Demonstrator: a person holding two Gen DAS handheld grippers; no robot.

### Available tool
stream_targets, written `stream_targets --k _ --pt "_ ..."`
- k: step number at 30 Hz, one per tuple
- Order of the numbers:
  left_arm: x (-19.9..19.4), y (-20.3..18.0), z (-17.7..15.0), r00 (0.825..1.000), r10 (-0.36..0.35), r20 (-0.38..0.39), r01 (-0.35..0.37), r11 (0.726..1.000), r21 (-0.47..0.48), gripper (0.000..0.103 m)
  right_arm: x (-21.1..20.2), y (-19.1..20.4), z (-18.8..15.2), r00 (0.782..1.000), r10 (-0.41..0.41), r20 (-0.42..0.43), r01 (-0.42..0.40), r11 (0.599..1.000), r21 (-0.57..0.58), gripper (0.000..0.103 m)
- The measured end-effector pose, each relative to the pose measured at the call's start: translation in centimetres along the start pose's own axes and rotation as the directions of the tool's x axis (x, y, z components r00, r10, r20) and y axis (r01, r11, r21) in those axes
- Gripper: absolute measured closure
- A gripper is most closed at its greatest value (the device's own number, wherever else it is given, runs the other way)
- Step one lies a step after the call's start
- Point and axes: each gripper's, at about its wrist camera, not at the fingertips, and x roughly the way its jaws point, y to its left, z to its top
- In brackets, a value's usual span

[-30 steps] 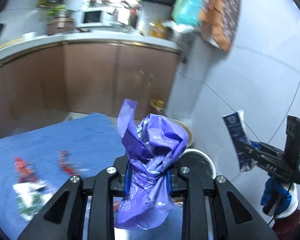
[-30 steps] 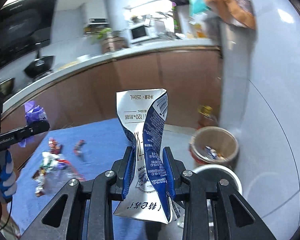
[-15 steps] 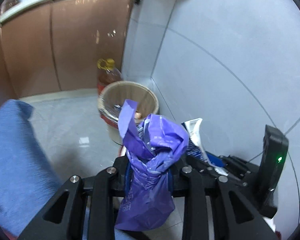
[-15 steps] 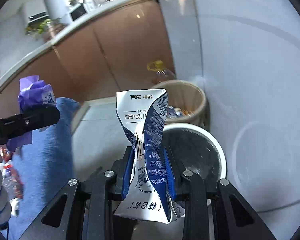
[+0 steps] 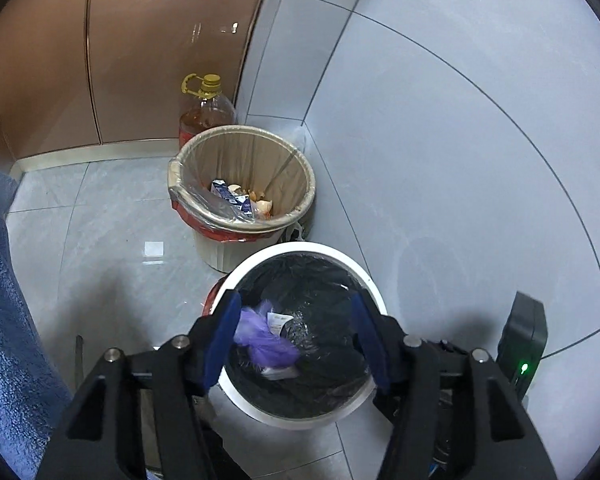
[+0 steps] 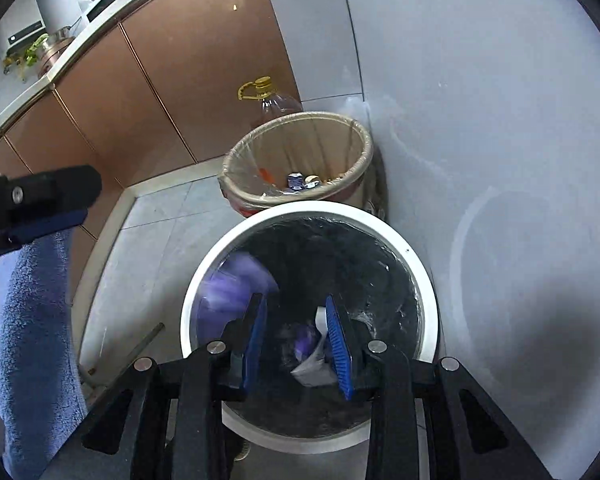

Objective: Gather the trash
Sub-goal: 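Carry both items over the black trash bin and open both tools, then return both tools to the remaining wrappers on the towel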

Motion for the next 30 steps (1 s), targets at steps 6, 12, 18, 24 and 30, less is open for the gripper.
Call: stream_targets --k 6,12,18,24,30 --pt "-3.7 0.8 0.6 0.997 0.019 0.074 -0.018 1.000 -0.020 0.047 -2.3 1.3 0.1 0.999 0.018 0.038 -0.018 1.000 -0.011 0.068" --pt "-12.4 1.1 0.0 0.977 0.047 0.208 -0.041 0.999 -0.032 0.047 -6.8 4.1 0.8 0.991 0.067 0.120 -0.064 0.997 -0.035 0.063" --pt "-22.4 1.9 -2.1 0.930 0.112 0.351 -0.102 0.994 -0.048 0.041 -13.7 9.3 1.1 0.967 0.133 0.218 -0.106 0.986 -0.129 0.057" --pt "-32.1 4.2 -6.1 0.864 0.205 0.460 -0.185 0.979 -0.088 0.041 -19.9 14.8 0.6 0.935 0.225 0.273 -0.160 0.957 -0.241 0.056" --pt "-41.4 7.6 -10.9 0.775 0.326 0.541 -0.261 0.945 -0.195 0.040 -24.8 19.7 -0.6 0.902 0.332 0.277 -0.226 0.909 -0.350 0.055"
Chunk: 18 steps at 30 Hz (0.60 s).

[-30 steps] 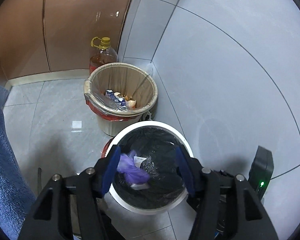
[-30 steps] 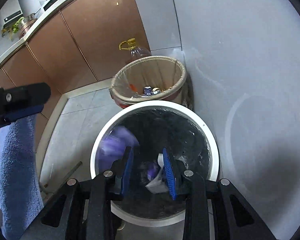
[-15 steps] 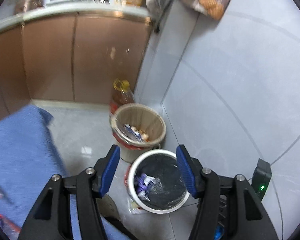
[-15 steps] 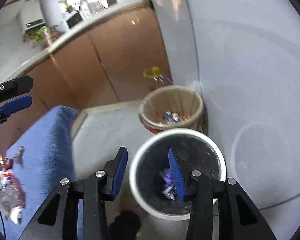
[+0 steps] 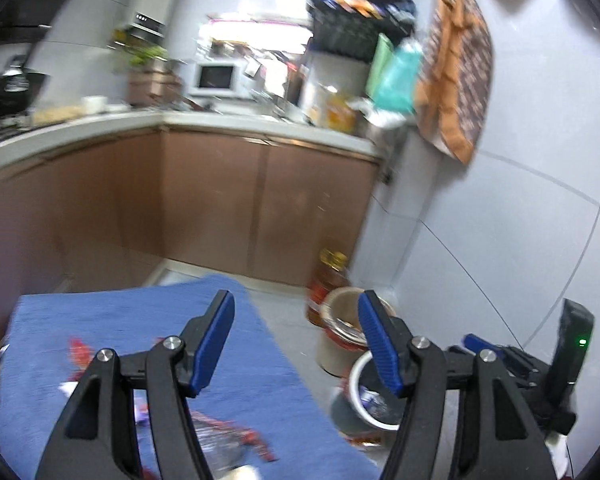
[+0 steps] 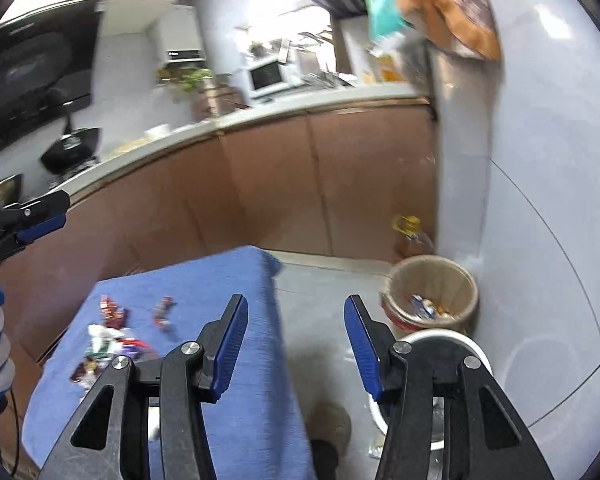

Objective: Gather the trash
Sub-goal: 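Return both tools to the remaining wrappers on the towel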

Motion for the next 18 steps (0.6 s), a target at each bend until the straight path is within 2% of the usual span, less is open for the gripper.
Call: stream_targets --k 4,7,10,14,18 --pt "-5.5 4.7 -0.1 0.995 0.080 0.056 -0.076 0.995 -0.068 0.040 -2.4 3.3 0.7 0.998 0.061 0.019 -0.060 0.997 -0.052 0.055" --pt "-9.5 8.0 -0.6 0.982 0.165 0.094 -0.156 0.983 -0.096 0.038 -4.1 5.0 0.8 0.995 0.101 0.021 -0.099 0.991 -0.085 0.054" --pt "-12.8 11.0 -1.4 0.965 0.233 0.117 -0.217 0.967 -0.132 0.034 -5.6 7.0 0.9 0.990 0.137 0.029 -0.134 0.985 -0.111 0.052" --pt "-17.0 15.2 -2.6 0.938 0.317 0.136 -0.288 0.937 -0.197 0.034 -6.8 8.8 1.1 0.983 0.179 0.037 -0.172 0.975 -0.141 0.052" --pt "-20.8 18.9 -3.9 0.905 0.400 0.145 -0.360 0.902 -0.239 0.034 -7.4 10.5 1.3 0.977 0.212 0.035 -0.203 0.964 -0.174 0.052"
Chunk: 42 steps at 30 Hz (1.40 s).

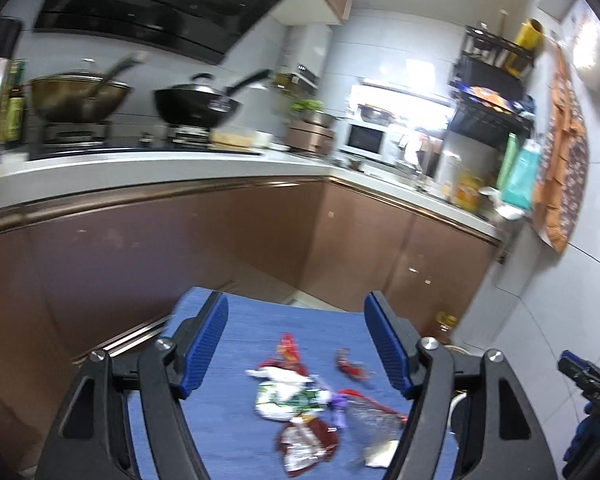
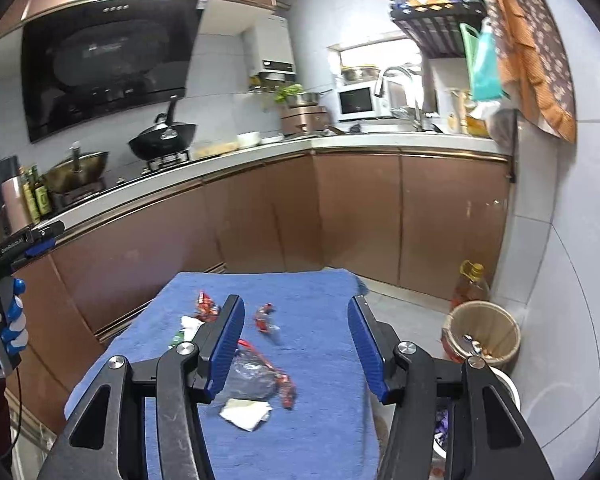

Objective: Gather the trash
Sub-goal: 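Return both tools to the remaining wrappers on the towel, then grasp the white tissue with the left tool while the right tool grasps the red-wrapped plastic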

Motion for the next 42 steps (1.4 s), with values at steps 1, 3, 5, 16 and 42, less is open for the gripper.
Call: stream_targets --k 1,3,5,16,42 --pt "-0.3 0.6 0.0 1.000 0.015 0.003 -0.015 1.000 -0.002 0.034 0.1 0.6 0.1 1.000 0.010 0.001 -0.010 1.000 -0.012 0.052" --pt "-0.9 2.2 -0.2 0.998 0.055 0.009 -0.055 0.998 -0.002 0.034 0.4 1.0 0.2 1.000 0.027 -0.004 -0.027 0.999 -0.024 0.052" --pt "-1.0 3.4 -0.5 0.996 0.093 0.005 -0.093 0.996 0.001 0.034 1.0 1.8 0.3 0.999 0.032 -0.017 -0.033 0.998 -0.044 0.051" --pt "5.1 5.7 -4.4 0.985 0.114 -0.126 -0.110 0.993 0.041 0.034 5.9 3.7 1.1 0.995 0.082 -0.049 -0.086 0.992 -0.090 0.048" --pt "30.6 -0.4 -16.8 0.854 0.018 -0.520 0.088 0.980 0.177 0.034 33.7 4.0 -5.0 0.873 0.201 -0.444 -0.276 0.955 -0.110 0.044"
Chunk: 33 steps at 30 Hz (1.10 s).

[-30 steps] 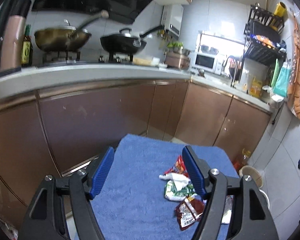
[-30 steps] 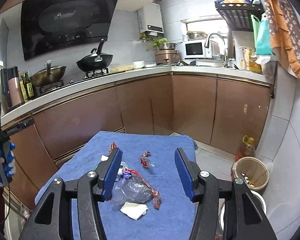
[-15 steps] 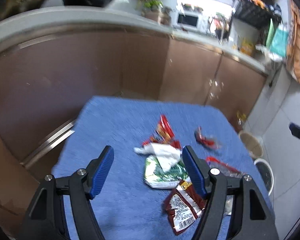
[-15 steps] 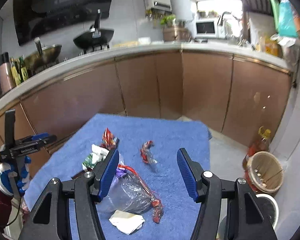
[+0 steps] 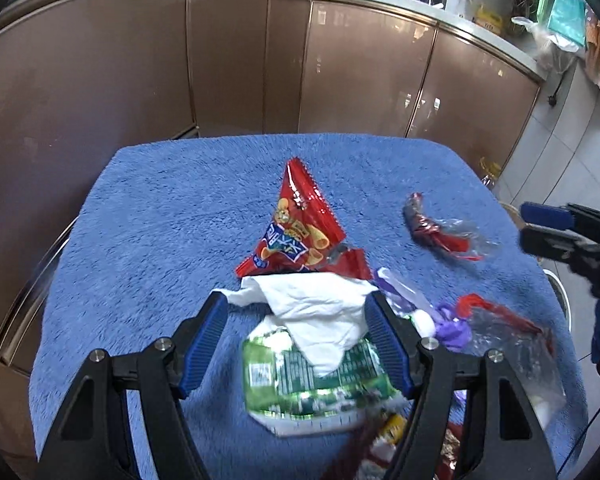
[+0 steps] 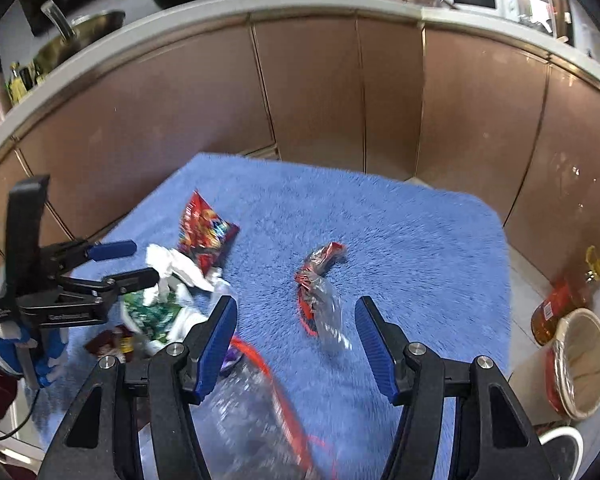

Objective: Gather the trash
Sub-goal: 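Grasp the white tissue with the left tool while the right tool grasps the red-wrapped plastic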

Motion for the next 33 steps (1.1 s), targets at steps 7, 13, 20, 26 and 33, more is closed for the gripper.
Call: stream_targets --k 7,13,20,26,33 --pt "2.5 1.0 0.2 0.997 -0.027 -0.071 0.025 0.999 -0.032 0.067 4.8 -1.5 0.5 0.995 0.029 -0.097 -0.026 0.999 0.024 0.044" --pt "2.7 2.0 0.6 0.995 -0.072 -0.063 0.068 0.996 -0.065 0.085 6.4 -2.0 0.6 0.991 0.078 -0.113 -0.072 0.996 0.051 0.054" --pt "1.3 2.4 0.8 0.995 -0.094 -0.026 0.092 0.993 -0.074 0.098 6.9 -1.7 0.8 0.991 0.081 -0.105 -0.078 0.997 0.028 0.094" --pt "0.2 2.9 0.9 0.996 -0.086 0.009 0.087 0.992 -0.089 0.103 6.1 -1.5 0.9 0.994 0.080 -0.071 -0.079 0.997 0.019 0.097" --pt "-0.3 3.4 0.6 0.993 -0.117 0.008 0.117 0.987 -0.111 0.103 4.6 -1.3 1.1 0.996 0.083 -0.041 -0.082 0.997 0.008 0.098"
